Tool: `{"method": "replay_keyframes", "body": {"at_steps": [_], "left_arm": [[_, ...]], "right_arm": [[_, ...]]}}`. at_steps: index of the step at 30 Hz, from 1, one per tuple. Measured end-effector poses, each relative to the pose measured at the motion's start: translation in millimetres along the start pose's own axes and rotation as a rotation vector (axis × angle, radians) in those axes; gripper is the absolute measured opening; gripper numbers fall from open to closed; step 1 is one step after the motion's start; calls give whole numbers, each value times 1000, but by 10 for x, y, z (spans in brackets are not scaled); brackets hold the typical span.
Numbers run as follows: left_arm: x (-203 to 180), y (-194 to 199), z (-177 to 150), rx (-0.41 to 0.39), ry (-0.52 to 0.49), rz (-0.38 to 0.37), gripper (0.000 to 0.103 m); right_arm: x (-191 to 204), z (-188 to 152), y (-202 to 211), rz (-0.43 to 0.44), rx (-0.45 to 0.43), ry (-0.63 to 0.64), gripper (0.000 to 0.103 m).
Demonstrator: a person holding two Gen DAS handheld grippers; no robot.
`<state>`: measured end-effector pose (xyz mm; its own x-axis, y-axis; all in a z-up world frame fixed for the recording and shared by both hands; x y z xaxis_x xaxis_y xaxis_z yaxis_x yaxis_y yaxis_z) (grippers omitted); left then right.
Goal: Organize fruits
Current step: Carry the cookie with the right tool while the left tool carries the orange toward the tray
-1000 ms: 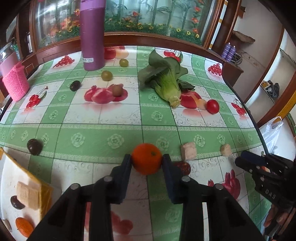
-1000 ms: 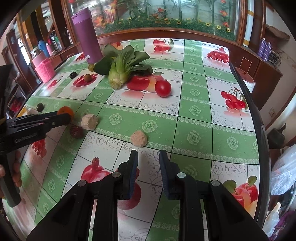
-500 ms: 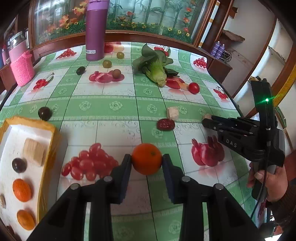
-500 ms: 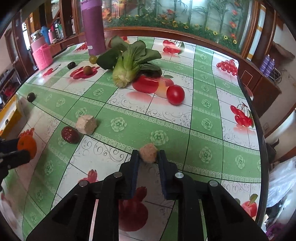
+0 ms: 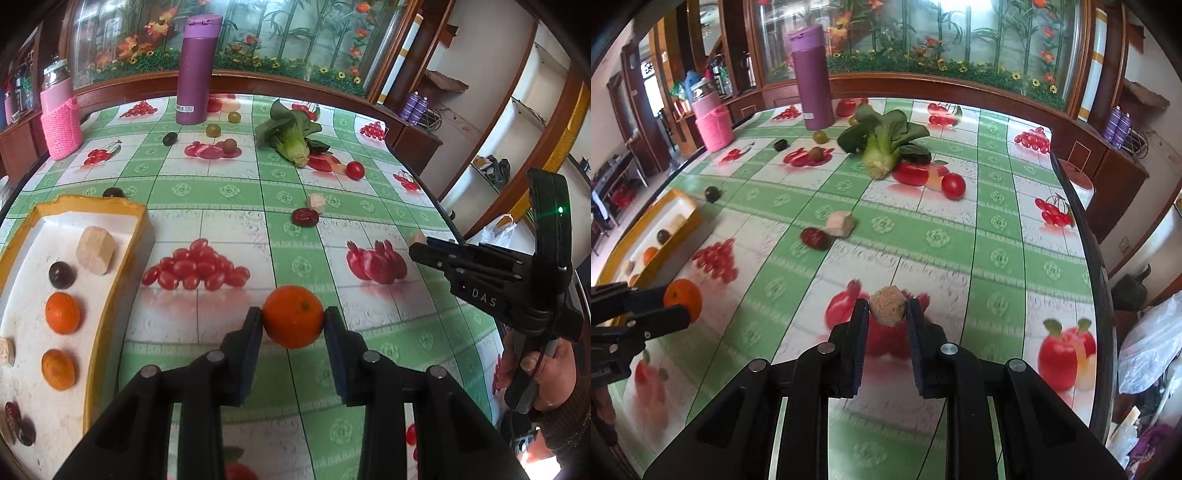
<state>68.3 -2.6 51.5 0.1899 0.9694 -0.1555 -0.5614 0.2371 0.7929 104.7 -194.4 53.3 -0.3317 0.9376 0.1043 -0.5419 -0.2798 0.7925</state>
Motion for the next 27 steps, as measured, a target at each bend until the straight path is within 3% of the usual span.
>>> {"method": "replay_keyframes", "body": {"at_steps": [14, 19, 27], "left_arm": [[307, 575, -464, -23, 44, -15, 37], [572, 755, -527, -49, 98, 3, 37], [1173, 1028, -643, -89, 186, 103, 37]], "right_arm": [[614, -418, 94, 60, 34, 6, 20], [949, -318, 62, 95, 27, 51, 20], [1579, 9, 8, 168, -3, 148, 20]]}}
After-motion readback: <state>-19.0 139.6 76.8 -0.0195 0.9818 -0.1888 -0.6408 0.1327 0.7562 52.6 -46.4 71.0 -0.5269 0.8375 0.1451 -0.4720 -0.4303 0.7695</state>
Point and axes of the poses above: each gripper's, at about its wrist camera, not at the fingertips, and y roughly against the way its jaws point, x to its left, z to its top, the point moved 1 cm from there along -y, roughly the way its jaws point, and after that the axes turned 8 degrees about z, right-handed, at the moved point
